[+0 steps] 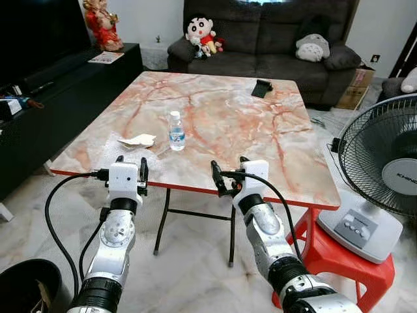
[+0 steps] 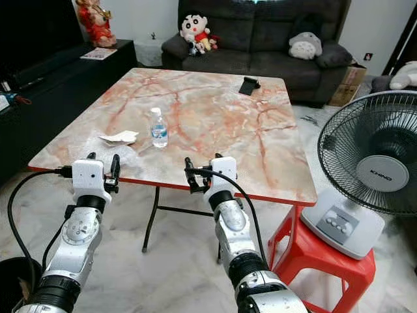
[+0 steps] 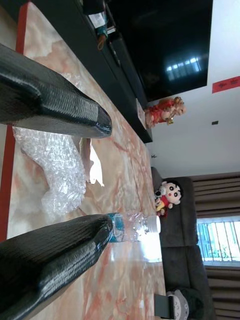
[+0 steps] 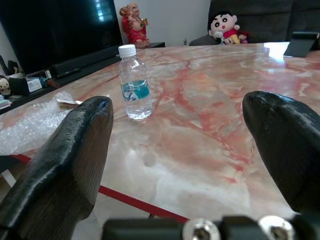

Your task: Picking trash to rubbish bin

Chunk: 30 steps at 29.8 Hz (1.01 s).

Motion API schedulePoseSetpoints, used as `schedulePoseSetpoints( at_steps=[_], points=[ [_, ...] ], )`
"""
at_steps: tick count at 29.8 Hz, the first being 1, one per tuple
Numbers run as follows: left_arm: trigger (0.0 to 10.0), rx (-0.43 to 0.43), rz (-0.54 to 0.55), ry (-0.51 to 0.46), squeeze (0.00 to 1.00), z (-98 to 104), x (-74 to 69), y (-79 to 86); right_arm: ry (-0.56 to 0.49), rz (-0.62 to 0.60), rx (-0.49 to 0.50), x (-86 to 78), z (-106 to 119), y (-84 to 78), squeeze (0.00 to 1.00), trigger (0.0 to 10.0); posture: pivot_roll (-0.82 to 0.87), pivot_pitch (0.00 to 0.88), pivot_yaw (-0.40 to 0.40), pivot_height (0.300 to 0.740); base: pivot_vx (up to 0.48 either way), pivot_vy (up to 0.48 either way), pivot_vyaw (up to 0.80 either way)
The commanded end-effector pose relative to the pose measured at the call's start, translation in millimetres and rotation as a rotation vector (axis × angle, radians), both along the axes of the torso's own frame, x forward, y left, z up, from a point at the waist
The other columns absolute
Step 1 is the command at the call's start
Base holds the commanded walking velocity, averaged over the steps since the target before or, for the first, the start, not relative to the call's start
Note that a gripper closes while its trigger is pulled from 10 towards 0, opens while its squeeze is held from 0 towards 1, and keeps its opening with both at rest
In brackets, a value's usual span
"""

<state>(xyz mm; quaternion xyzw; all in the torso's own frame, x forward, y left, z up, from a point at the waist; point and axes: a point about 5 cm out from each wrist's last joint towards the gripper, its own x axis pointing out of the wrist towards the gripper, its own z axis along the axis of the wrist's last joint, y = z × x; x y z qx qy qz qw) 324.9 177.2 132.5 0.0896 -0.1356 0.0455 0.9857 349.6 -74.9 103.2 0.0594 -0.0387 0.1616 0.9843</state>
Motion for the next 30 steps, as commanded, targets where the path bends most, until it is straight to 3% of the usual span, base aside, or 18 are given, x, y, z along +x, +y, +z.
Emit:
schedulePoseSetpoints(
  at_steps=[1, 12, 30],
  points=[
    [10.0, 0.000, 0.005, -0.015, 0.00, 3.4, 0.1, -1.5, -0.029, 0.000, 0.003, 3.4, 8.0, 0.0, 0.00, 10.0, 0.02, 0.000, -0.023, 0.740, 0.000, 0.000, 0.00],
    [10.0, -0.006, 0.005, -0.008, 0.00, 3.8, 1.0, -1.9, -0.032, 0.005, -0.005, 3.3, 8.5, 1.3, 0.00, 10.0, 0.02, 0.000, -0.023, 0.740, 0.000, 0.000, 0.00],
    [10.0, -0.011, 0.002, -0.012, 0.00, 4.9, 1.1, -1.5, -0.034, 0.020, -0.005, 2.4, 8.6, 4.5, 0.00, 10.0, 0.03, 0.000, -0.021, 0.740, 0.292, 0.000, 0.13]
  ],
)
